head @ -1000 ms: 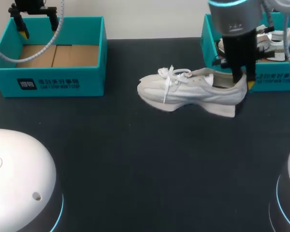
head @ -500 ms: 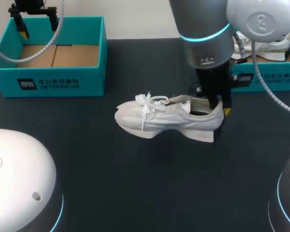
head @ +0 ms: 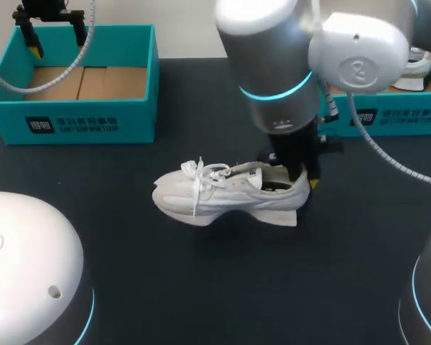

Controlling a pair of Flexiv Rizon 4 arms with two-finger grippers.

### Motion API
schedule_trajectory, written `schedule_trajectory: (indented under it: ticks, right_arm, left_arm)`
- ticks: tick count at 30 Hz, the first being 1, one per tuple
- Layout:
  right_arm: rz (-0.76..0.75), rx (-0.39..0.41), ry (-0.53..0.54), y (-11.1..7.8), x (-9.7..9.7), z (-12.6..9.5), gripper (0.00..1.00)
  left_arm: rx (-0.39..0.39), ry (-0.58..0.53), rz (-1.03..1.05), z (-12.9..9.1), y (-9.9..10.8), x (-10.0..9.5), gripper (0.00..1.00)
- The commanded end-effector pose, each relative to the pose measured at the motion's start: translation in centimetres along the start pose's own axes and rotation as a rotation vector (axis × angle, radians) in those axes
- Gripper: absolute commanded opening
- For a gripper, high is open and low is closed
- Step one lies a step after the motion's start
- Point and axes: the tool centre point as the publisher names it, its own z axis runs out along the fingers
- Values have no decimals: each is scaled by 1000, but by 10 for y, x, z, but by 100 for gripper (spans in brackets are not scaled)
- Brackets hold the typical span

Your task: Take the shoe out of the shoebox, open the shoe tongue, remove and reinsert the insole, then place the shoe into the shoebox

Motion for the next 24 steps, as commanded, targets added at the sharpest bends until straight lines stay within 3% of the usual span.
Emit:
schedule_trajectory:
  ticks: [1,24]
  right_arm:
    - [-16,7,7,2,14,24,0]
    - [-16,7,-11,9,41,97,0]
  left_arm:
    - [0,0,0,0,0,0,100]
    - [0,0,0,0,0,0,100]
